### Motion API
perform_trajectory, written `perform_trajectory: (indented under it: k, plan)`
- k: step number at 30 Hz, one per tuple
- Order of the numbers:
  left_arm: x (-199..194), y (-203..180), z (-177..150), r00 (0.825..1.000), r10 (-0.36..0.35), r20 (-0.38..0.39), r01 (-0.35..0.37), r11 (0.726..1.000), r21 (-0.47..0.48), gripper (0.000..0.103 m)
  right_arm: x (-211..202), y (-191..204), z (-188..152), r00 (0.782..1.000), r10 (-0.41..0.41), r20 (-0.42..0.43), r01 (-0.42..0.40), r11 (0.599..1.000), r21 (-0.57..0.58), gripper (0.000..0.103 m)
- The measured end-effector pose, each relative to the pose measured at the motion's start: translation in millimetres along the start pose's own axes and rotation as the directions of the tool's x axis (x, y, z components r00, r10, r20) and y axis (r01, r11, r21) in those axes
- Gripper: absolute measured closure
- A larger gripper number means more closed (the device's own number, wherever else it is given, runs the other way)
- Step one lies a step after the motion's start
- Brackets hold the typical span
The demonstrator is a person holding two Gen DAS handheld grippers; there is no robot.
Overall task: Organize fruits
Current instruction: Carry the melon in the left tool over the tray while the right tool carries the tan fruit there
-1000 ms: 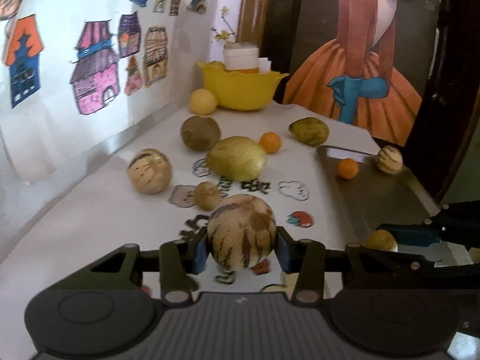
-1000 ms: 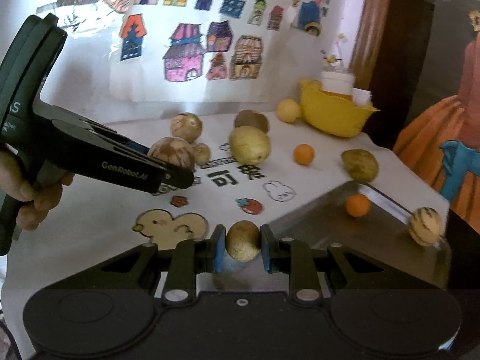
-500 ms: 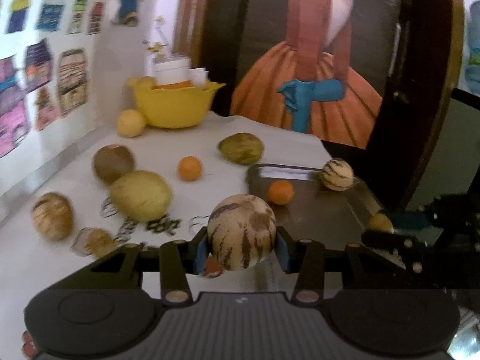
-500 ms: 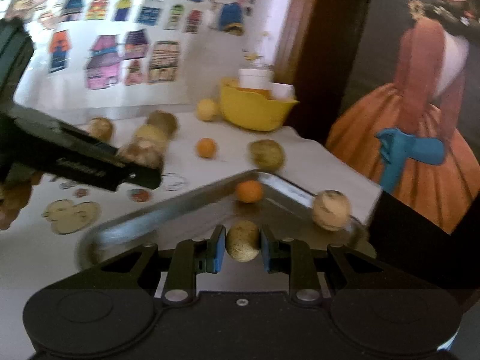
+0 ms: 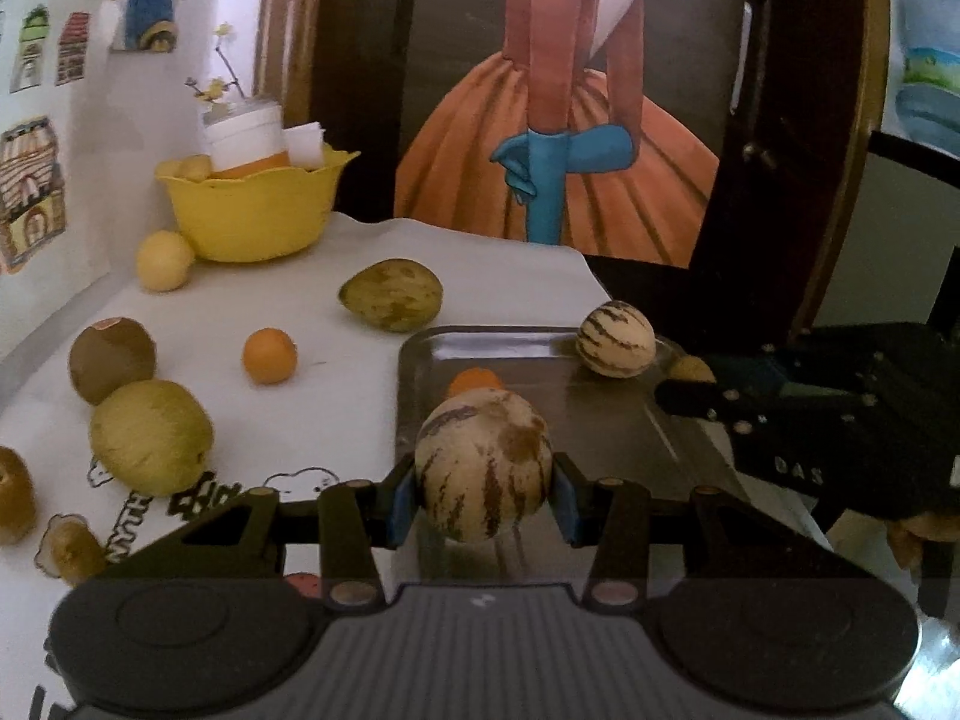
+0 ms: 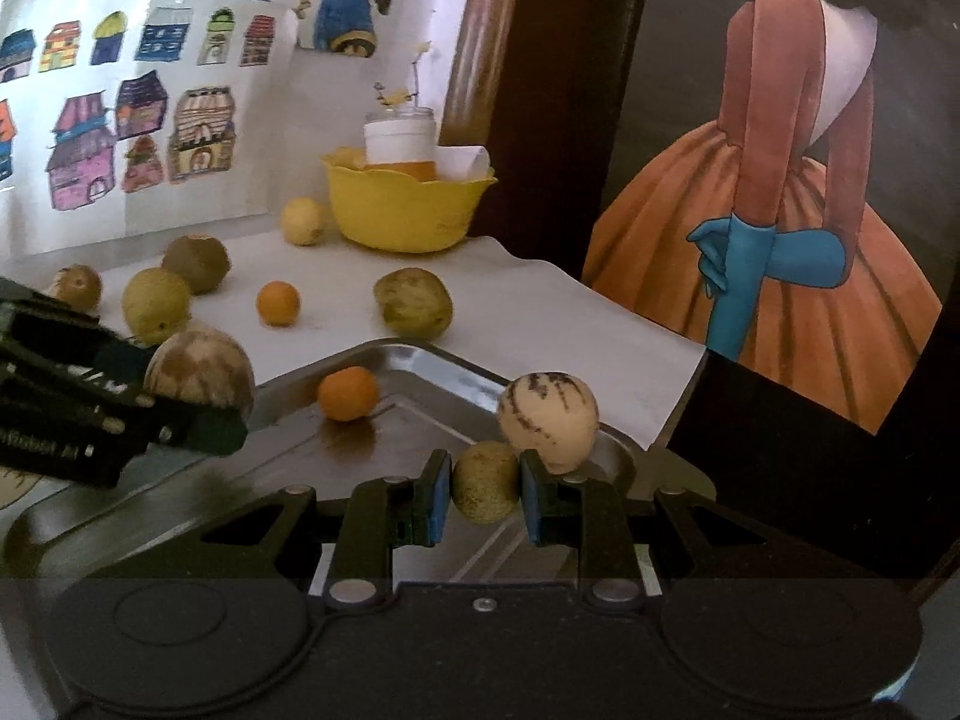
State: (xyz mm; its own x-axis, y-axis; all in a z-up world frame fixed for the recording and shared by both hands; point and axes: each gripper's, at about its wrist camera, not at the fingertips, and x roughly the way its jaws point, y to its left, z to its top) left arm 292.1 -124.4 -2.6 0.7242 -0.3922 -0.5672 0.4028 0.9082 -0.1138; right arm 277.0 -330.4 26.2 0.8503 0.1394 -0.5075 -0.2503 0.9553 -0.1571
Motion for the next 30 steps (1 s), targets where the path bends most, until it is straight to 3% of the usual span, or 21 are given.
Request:
perform_trajectory:
  k: [12,30]
  plan:
    - [21,-6,1,0.999,-0.003,-0.041,0.004,1.000,0.018,0.054,31,-11,0,0.999,0.003,-0.034,-0.002,0.999,0.035,0.077]
    - [29,-10,-2,0.997,0.005,-0.075,-0.004,1.000,0.019,0.053,38,-11,-7,0.998,0.011,-0.056,-0.009,0.999,0.045,0.077]
